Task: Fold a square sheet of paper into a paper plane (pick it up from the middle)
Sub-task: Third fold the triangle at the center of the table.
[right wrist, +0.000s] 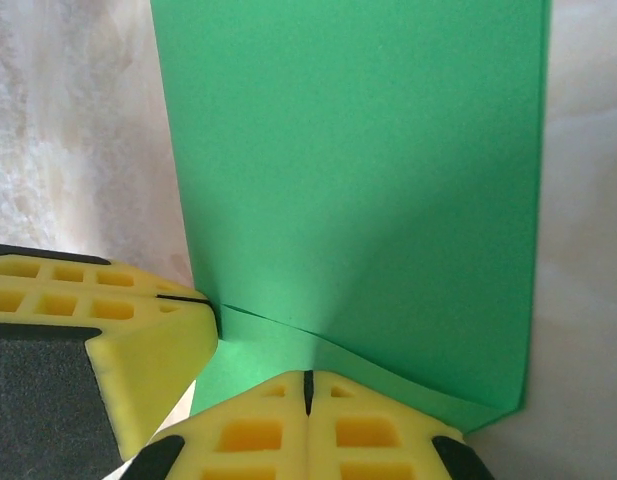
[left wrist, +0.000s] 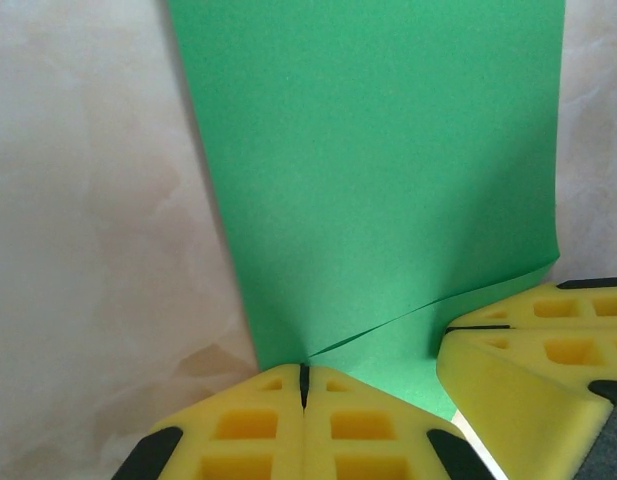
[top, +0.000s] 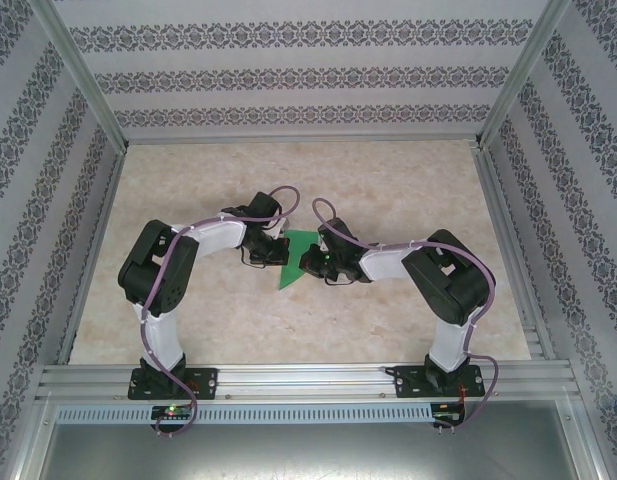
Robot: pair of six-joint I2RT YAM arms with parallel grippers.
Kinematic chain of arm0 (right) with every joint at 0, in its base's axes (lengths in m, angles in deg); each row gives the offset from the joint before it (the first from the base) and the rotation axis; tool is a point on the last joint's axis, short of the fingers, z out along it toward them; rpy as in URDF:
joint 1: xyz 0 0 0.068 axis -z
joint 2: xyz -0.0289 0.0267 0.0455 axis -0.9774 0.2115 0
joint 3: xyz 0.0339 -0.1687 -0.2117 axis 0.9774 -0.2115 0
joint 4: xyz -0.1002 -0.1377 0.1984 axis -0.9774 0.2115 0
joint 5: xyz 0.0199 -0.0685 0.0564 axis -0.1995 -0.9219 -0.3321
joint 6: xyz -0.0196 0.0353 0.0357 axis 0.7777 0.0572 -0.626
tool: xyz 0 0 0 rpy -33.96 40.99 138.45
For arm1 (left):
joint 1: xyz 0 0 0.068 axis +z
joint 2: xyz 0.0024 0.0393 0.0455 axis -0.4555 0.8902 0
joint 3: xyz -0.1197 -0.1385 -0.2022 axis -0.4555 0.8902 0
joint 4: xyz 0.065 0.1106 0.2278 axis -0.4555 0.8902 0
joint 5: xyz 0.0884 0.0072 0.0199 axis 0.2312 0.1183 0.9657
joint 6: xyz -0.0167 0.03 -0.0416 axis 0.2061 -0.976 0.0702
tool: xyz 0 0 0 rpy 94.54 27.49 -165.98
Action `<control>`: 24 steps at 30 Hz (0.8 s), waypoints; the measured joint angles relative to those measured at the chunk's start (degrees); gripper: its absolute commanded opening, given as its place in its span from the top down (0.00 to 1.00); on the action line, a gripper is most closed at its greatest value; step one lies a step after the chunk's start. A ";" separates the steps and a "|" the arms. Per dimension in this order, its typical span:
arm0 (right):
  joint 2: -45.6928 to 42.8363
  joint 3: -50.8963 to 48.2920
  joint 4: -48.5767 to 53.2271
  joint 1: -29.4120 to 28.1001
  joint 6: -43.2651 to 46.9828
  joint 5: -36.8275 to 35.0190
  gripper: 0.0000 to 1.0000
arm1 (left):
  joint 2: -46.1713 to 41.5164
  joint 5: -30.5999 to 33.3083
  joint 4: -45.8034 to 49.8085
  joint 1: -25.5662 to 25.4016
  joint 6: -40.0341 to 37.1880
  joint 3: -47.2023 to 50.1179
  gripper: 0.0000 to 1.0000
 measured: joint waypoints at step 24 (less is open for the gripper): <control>0.11 1.11 2.36 -0.63 -3.28 -2.36 1.00 | -11.39 -8.83 -12.00 -3.21 19.21 14.21 0.93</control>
